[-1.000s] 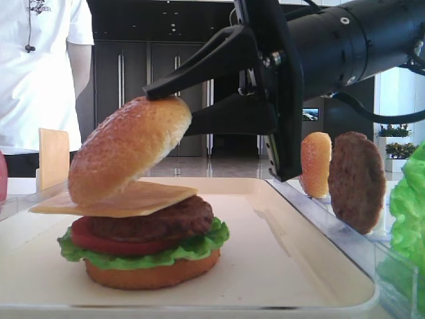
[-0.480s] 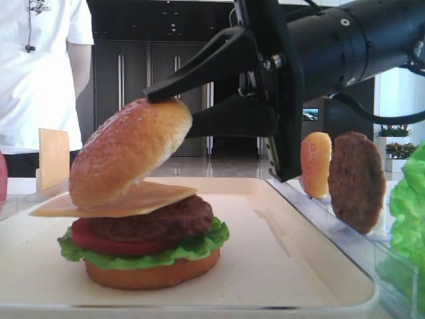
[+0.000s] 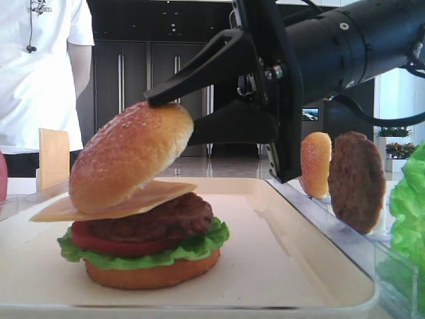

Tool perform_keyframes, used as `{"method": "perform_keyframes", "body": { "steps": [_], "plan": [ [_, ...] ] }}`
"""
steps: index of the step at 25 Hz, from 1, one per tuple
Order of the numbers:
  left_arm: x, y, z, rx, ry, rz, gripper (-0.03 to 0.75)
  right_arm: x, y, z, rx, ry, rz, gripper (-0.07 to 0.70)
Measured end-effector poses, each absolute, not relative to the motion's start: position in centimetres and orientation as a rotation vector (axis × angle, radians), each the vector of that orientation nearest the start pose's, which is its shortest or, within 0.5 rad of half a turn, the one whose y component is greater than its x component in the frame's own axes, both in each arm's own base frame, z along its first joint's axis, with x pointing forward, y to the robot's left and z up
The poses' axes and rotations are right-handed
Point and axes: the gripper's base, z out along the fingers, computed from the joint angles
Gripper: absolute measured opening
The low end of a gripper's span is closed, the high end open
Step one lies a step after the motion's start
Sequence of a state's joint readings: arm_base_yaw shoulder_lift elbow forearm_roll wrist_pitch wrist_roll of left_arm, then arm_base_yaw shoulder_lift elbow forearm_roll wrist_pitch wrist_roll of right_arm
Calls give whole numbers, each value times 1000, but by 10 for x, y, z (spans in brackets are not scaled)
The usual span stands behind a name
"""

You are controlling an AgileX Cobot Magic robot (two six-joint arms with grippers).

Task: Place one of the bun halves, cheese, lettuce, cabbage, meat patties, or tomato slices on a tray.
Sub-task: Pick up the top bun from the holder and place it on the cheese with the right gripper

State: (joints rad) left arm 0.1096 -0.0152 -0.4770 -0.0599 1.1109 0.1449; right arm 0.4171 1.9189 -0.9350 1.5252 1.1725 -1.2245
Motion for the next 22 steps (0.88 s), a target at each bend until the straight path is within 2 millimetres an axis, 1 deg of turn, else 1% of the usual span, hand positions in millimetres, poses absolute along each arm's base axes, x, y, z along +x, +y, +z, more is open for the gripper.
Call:
{"method": "perform_keyframes", "body": {
  "steps": [17, 22],
  "plan": [
    [-6, -6, 267, 41, 2101, 81, 219, 268, 207, 160, -676, 2399, 1676, 445],
    [-6, -6, 267, 41, 2101, 81, 219, 270, 203, 160, -671, 2401, 1652, 477]
  ]
}}
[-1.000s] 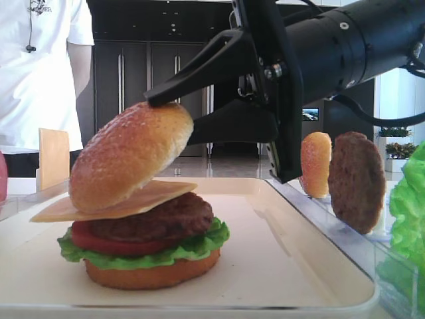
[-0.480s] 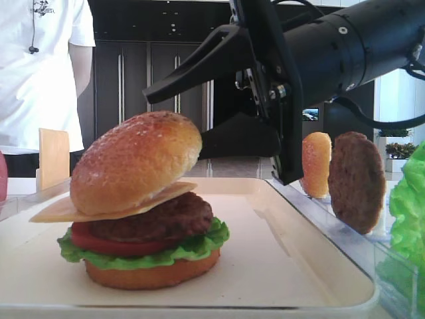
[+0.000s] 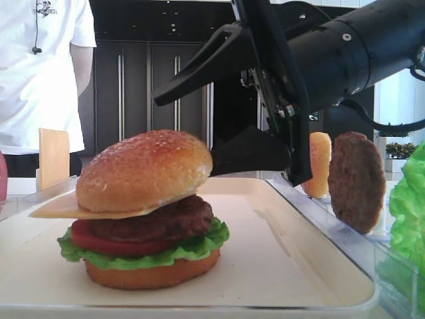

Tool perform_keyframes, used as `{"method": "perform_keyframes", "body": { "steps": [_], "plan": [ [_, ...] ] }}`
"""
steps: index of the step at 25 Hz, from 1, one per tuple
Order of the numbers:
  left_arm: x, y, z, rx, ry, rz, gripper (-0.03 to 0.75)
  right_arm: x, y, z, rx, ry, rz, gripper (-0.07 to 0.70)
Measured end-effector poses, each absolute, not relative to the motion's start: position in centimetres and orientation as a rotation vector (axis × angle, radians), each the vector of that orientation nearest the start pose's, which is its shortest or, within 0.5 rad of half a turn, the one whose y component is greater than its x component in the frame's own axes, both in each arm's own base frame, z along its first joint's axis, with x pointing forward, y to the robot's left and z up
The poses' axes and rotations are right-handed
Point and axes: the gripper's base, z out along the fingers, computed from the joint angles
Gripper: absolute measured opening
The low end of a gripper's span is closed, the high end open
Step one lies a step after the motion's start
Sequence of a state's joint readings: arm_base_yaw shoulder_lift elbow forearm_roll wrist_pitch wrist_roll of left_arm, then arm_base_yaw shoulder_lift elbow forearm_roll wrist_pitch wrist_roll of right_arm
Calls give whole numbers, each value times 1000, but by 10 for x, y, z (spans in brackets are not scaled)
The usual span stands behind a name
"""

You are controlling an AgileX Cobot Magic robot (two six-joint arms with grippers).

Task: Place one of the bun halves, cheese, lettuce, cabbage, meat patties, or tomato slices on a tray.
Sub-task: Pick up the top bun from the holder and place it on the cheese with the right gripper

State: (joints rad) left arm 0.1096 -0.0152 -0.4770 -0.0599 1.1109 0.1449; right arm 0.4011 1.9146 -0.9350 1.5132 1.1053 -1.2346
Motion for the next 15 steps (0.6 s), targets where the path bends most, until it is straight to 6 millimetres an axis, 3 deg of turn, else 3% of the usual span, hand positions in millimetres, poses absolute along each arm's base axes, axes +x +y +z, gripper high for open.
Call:
{"method": "perform_keyframes", "body": {
  "steps": [15],
  "plan": [
    [-6, -6, 267, 41, 2101, 81, 219, 274, 200, 153, -675, 2446, 1519, 517]
  ]
}}
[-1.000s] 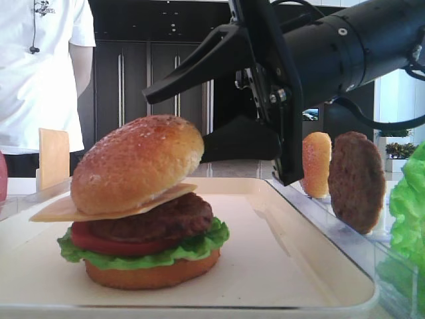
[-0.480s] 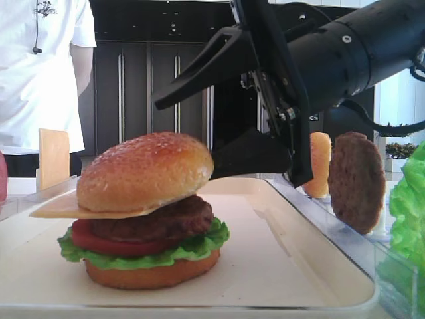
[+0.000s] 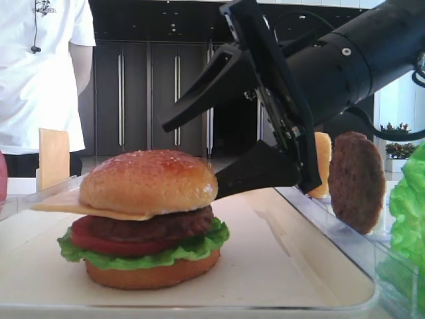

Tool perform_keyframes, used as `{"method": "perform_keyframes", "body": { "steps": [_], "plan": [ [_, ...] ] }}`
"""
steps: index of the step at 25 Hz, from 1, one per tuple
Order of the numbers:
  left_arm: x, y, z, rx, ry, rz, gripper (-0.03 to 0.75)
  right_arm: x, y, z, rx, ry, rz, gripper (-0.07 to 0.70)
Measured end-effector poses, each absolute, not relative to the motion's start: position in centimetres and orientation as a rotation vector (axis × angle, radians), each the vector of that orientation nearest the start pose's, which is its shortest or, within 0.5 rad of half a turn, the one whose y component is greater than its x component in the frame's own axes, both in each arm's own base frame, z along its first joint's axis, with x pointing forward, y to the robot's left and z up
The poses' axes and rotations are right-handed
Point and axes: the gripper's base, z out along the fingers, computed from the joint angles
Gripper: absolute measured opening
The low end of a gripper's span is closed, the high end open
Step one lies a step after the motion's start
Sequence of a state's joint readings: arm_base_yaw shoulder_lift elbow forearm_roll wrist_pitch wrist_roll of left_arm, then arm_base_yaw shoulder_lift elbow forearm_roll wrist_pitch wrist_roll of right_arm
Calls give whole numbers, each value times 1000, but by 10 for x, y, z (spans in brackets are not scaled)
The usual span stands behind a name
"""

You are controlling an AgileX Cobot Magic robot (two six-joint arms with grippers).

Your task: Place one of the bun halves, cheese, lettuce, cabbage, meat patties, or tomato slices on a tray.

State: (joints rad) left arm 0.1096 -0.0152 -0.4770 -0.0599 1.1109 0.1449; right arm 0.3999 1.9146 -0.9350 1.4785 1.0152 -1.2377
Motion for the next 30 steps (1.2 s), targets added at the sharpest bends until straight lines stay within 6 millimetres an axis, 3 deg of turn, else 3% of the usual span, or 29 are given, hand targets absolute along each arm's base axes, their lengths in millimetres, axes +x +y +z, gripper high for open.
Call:
{"method": "perform_keyframes", "body": {
  "steps": [14, 19, 25, 30],
  "plan": [
    [-6, -6, 267, 41, 2101, 81, 219, 282, 194, 167, -736, 2443, 1386, 521],
    [-6, -6, 267, 41, 2101, 81, 219, 275, 188, 197, -794, 2403, 1280, 509],
    [-6, -6, 267, 41, 2101, 81, 219, 258, 157, 248, -796, 2449, 1047, 453],
    [-6, -6, 267, 41, 2101, 81, 219, 244, 113, 268, -688, 2628, 703, 416]
  ]
}}
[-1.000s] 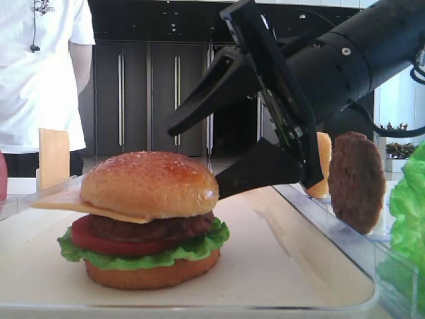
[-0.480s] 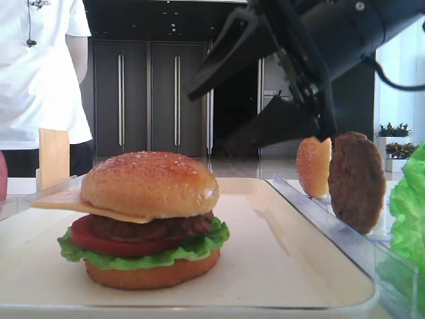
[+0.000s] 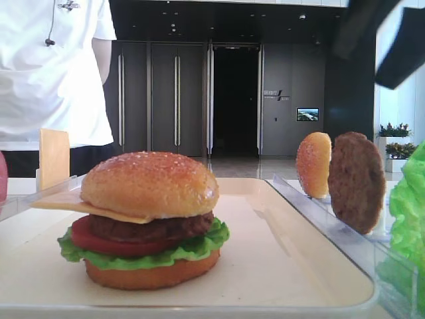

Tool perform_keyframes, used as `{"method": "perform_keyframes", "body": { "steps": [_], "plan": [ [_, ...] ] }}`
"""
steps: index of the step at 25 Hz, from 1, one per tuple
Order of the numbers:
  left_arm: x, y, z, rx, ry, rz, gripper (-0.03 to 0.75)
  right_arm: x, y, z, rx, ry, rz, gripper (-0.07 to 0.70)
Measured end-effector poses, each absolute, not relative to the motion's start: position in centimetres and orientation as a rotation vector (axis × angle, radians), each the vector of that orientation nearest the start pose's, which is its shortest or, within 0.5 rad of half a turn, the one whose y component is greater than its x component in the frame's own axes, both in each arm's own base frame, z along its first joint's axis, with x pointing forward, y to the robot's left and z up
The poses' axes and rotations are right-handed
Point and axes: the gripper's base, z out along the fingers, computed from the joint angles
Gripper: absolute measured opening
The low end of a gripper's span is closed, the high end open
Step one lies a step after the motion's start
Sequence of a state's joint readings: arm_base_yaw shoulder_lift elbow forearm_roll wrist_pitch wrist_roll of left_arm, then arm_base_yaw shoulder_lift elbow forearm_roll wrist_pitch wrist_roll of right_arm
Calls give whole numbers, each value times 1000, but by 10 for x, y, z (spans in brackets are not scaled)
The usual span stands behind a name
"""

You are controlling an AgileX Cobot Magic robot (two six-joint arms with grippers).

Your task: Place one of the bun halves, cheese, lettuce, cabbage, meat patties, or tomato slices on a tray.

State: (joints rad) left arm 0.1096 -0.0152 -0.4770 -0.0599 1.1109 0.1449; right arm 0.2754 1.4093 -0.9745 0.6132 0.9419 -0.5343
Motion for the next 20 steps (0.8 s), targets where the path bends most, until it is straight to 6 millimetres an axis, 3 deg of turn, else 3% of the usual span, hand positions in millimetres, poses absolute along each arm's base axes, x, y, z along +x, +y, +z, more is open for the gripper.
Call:
{"method": "perform_keyframes", "body": {
  "steps": [6, 11, 20],
  "plan": [
    [-6, -6, 267, 41, 2101, 81, 219, 219, 54, 292, -404, 2805, 204, 377],
    [-6, -6, 267, 41, 2101, 81, 219, 190, 13, 318, -131, 2784, -66, 354],
    [-6, -6, 267, 41, 2101, 81, 219, 149, 2, 349, -56, 2636, -110, 348]
  ]
}}
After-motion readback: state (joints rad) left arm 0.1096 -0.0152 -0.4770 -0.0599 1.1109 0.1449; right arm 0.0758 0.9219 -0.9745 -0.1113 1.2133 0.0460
